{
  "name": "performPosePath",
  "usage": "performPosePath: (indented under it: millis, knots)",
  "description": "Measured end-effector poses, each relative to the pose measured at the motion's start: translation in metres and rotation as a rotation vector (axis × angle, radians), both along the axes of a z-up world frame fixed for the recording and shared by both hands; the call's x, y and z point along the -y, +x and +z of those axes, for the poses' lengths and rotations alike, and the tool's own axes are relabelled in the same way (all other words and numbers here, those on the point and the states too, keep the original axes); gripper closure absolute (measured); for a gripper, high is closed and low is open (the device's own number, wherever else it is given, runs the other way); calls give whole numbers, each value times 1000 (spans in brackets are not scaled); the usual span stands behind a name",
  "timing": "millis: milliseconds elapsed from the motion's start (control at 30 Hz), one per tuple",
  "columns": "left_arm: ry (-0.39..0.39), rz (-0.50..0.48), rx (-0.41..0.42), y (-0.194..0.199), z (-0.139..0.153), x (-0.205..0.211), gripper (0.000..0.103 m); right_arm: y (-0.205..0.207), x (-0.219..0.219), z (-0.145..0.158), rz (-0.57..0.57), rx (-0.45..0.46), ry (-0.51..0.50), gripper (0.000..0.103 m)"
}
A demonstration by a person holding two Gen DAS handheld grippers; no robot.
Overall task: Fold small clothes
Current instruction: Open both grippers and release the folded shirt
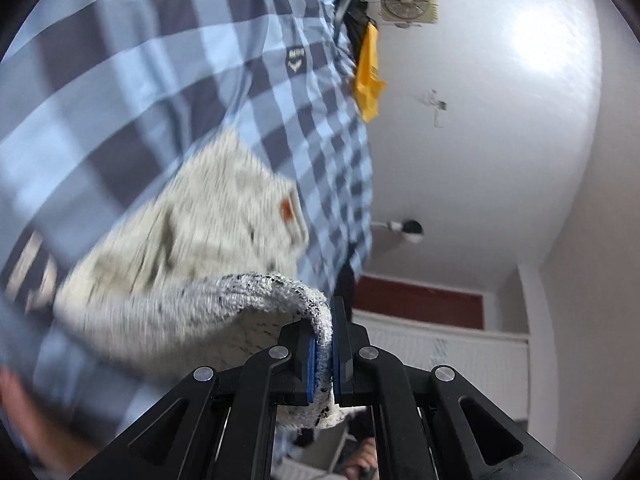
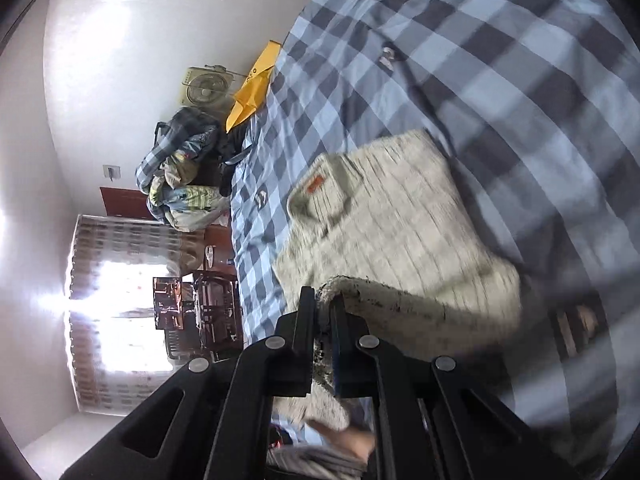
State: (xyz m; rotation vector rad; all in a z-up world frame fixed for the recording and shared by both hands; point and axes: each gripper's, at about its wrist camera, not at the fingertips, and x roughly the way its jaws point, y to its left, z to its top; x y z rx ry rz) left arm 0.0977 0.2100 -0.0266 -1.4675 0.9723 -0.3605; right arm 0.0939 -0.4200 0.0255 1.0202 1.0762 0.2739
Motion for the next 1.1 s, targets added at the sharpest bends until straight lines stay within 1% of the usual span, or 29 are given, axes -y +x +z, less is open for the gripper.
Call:
performPosePath:
  millis: [67, 100, 167, 200, 233, 267, 300, 333, 367, 400, 433, 467, 500, 533, 567, 600, 633, 667, 700, 733, 767, 833, 900, 933, 967, 1000, 1033, 1067, 1100]
  knots:
    - [48, 15, -13, 51, -9, 2, 99, 45, 4, -5, -4, -12, -13, 99]
    - [83, 30, -18, 83, -16, 3, 99, 64, 7, -9, -21, -21, -14, 99]
    - [114, 27, -28, 130, -33, 7, 98, 112, 9, -24, -9, -37, 0, 99]
    - [148, 29, -58, 146, -41, 7, 98, 129, 9, -33, 3, -47, 15, 98]
    - [212, 7, -131, 167, -55, 10, 98, 150, 9, -47, 17, -80, 14, 96]
    - [241, -19, -176, 175, -64, 11, 95, 165, 12, -63, 10, -142, 4, 96]
    - [278, -59, -231, 185, -75, 14, 89, 173, 19, -79, -28, -208, -7, 95]
    - [330, -96, -247, 192, -81, 15, 67, 177, 25, -89, -62, -252, -26, 93]
    - [391, -114, -243, 196, -81, 17, 17, 180, 34, -97, -98, -289, -82, 86]
    - [459, -116, -217, 197, -77, 17, 0, 181, 39, -96, -105, -288, -131, 80]
    - [537, -116, -177, 196, -69, 16, 0, 181, 45, -92, -105, -275, -210, 60]
    - [582, -133, -169, 195, -66, 17, 0, 178, 49, -87, -108, -262, -265, 42]
    - [653, -168, -166, 194, -60, 19, 0, 173, 52, -79, -117, -245, -344, 39]
    - [769, -207, -157, 190, -53, 26, 0, 168, 52, -71, -123, -221, -424, 38]
    - [848, -234, -143, 188, -49, 31, 0, 158, 47, -62, -111, -179, -533, 38]
    - [964, -283, -103, 180, -40, 43, 0, 152, 41, -58, -86, -158, -589, 38]
    - [1027, -318, -73, 175, -37, 48, 0, 147, 33, -56, -52, -147, -634, 38]
    - [1094, -380, -17, 164, -31, 64, 0, 139, 21, -57, 0, -141, -674, 38]
    - [1110, -414, 15, 158, -30, 69, 0, 130, 4, -59, 70, -136, -704, 38]
    - [1112, -464, 58, 147, -28, 83, 0, 123, -13, -60, 126, -132, -722, 38]
    - [1101, -502, 80, 137, -27, 93, 0, 115, -39, -63, 210, -116, -741, 38]
    - [1073, -547, 101, 120, -28, 110, 0, 103, -78, -71, 309, -91, -763, 38]
    - [1039, -602, 91, 106, -37, 129, 0, 90, -128, -85, 432, -70, -789, 38]
    - [1034, -623, 82, 103, -40, 136, 0, 86, -154, -95, 507, -62, -809, 38]
    - [1041, -637, 75, 97, -43, 142, 0, 86, -167, -103, 554, -60, -826, 38]
    - [1063, -651, 65, 94, -49, 149, 0, 88, -187, -116, 620, -67, -865, 38]
    - [1094, -667, 64, 92, -54, 155, 0, 87, -200, -126, 657, -78, -903, 38]
    - [1117, -679, 71, 90, -57, 159, 0, 86, -212, -138, 679, -88, -946, 38]
    - [1144, -690, 80, 90, -60, 164, 0, 88, -217, -145, 685, -96, -965, 38]
